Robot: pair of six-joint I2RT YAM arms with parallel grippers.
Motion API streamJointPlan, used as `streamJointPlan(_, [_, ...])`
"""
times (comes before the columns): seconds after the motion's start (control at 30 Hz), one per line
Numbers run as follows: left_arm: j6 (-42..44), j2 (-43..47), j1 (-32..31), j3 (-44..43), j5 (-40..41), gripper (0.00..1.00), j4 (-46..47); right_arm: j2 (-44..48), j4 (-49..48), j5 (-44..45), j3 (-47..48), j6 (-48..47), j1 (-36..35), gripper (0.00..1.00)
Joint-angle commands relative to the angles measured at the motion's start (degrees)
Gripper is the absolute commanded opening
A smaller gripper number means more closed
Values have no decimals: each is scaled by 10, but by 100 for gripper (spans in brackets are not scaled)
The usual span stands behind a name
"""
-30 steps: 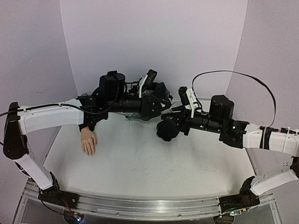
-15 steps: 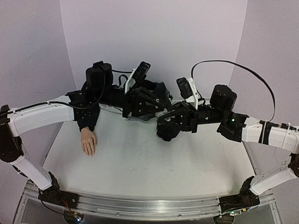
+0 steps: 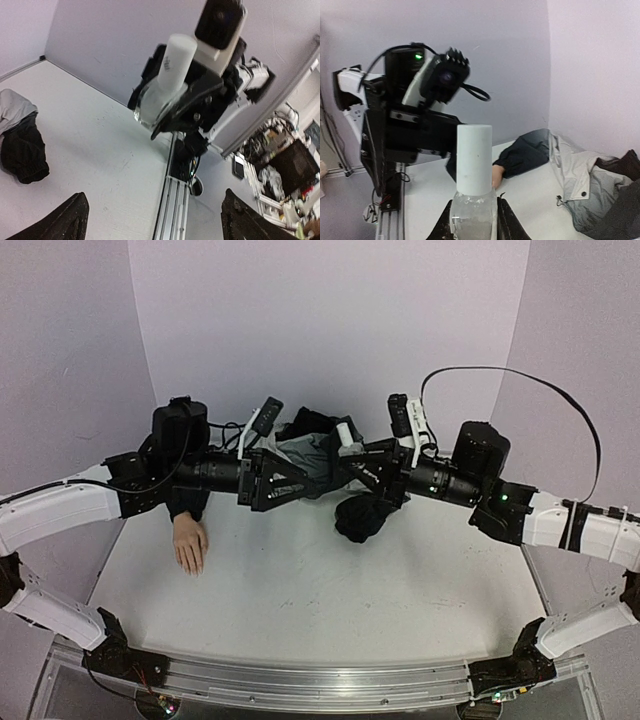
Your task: Paint the nails
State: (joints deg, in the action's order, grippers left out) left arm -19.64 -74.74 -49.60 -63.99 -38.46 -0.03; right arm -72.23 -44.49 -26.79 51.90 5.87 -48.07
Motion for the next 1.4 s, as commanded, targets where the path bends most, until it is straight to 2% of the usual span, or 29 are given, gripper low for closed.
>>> streamJointPlan(0.0, [-95, 49, 1, 0, 173, 90, 13, -20, -16, 197, 29, -44, -37, 0])
streamJointPlan(0.07, [-116, 47, 1, -10, 205, 91, 12, -31, -13, 260, 34, -52, -59, 0])
streamJointPlan(0.23, [-111, 10, 1, -71, 196, 95, 12, -61, -14, 367, 49, -53, -110, 0])
streamJointPlan(0.33, [-115, -16, 1, -94, 192, 85, 11, -74, -15, 397, 59, -75, -133, 0])
streamJointPlan(0.47, [-123, -40, 1, -110, 196, 65, 11, -90, -13, 410, 72, -88, -152, 0])
streamJointPlan(0.73, [-120, -48, 1, -110, 186, 38, 11, -108, -14, 423, 91, -96, -163, 0])
streamJointPlan(1.0, [-110, -51, 1, -101, 171, 19, 11, -138, -17, 430, 118, -95, -166, 0])
streamJointPlan(1.03, [-108, -50, 0, -99, 169, 15, 11, -141, -18, 432, 122, -94, -166, 0])
streamJointPlan(1.1, [-103, -47, 0, -94, 167, 2, 11, -146, -19, 437, 128, -92, -166, 0])
streamJointPlan(1.23, [-87, -48, 1, -90, 140, 0, 11, -146, -30, 428, 133, -84, -165, 0])
streamJointPlan(1.37, [-51, -56, -1, -93, 47, 0, 12, -133, -31, 355, 138, -69, -150, 0])
